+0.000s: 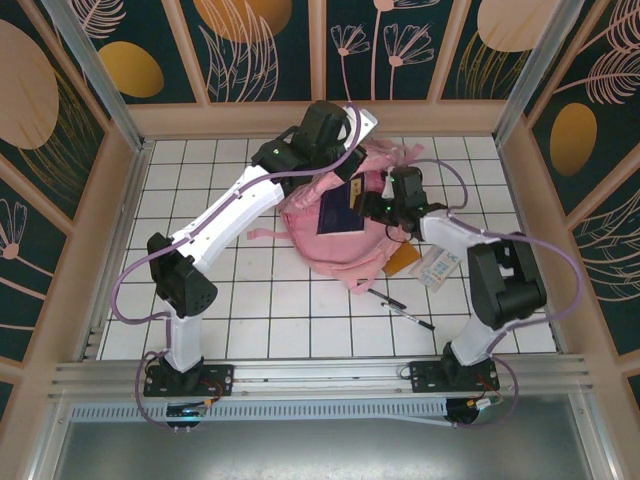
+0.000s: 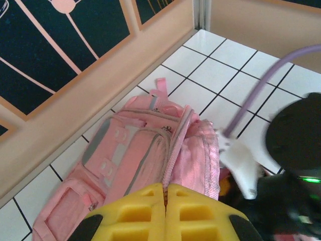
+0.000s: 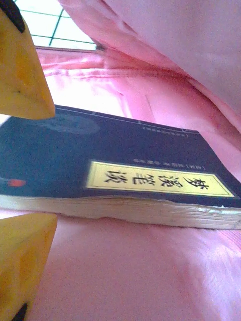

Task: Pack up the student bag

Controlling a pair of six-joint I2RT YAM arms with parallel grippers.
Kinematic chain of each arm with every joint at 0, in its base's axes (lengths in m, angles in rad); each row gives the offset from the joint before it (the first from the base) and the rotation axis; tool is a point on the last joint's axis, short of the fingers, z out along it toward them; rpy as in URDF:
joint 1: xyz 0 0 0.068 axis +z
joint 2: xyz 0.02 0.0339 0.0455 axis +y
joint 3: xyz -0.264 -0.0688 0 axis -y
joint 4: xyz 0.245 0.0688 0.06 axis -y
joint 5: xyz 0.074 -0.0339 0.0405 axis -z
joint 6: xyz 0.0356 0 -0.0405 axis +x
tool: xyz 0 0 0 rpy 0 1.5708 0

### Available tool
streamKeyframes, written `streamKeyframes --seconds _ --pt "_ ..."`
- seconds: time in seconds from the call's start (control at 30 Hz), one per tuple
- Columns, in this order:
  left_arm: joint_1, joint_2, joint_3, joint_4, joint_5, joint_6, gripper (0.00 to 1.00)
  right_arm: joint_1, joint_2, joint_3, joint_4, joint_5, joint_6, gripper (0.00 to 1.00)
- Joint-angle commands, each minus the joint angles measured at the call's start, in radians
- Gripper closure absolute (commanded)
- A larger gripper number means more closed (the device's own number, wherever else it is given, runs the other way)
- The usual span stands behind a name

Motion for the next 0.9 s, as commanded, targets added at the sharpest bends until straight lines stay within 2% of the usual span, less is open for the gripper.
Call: streamKeyframes --seconds 0.0,0.1,0.17,0.23,0.3,0.33,0.47,0.63,0.73,0.87 --pt "-0.001 -0.056 0.010 0.116 -0.045 -0.016 1.00 0.012 -0.088 -0.069 -0.018 0.017 -0.091 0.46" --pt "-0.002 -0.052 0.010 0.119 -0.046 -0.018 1.00 0.050 -0.175 -0.137 -0.027 0.062 -0.103 0.47" --pt "-0.001 -0.049 0.011 0.121 -0.044 -0.021 1.00 0.086 -0.215 -0.159 -0.049 0.073 -0.098 0.52" --pt "-0.001 -0.045 0.014 0.122 -0.040 -0.026 1.00 0.141 -0.219 -0.163 -0.066 0.065 -0.089 0.60" --pt "-0.001 -0.039 0.022 0.121 -0.038 -0.029 1.00 0.182 -0.204 -0.165 -0.062 0.068 -0.063 0.72" --pt "-0.001 -0.035 0.027 0.119 -0.036 -0.029 1.00 0.211 -0.197 -0.170 -0.053 0.093 -0.052 0.74" --pt "-0.002 -0.026 0.031 0.110 -0.037 -0.041 1.00 0.274 -0.142 -0.170 -0.040 0.161 -0.039 0.75" --pt "-0.002 -0.020 0.031 0.102 -0.041 -0.043 1.00 0.326 -0.059 -0.144 -0.067 0.259 -0.106 0.75" --pt "-0.001 -0.024 0.033 0.100 -0.040 -0.040 1.00 0.327 -0.030 -0.141 -0.072 0.317 -0.119 0.76" --pt "-0.002 -0.031 0.033 0.100 -0.030 -0.043 1.00 0.326 -0.016 -0.132 -0.058 0.472 -0.110 0.76"
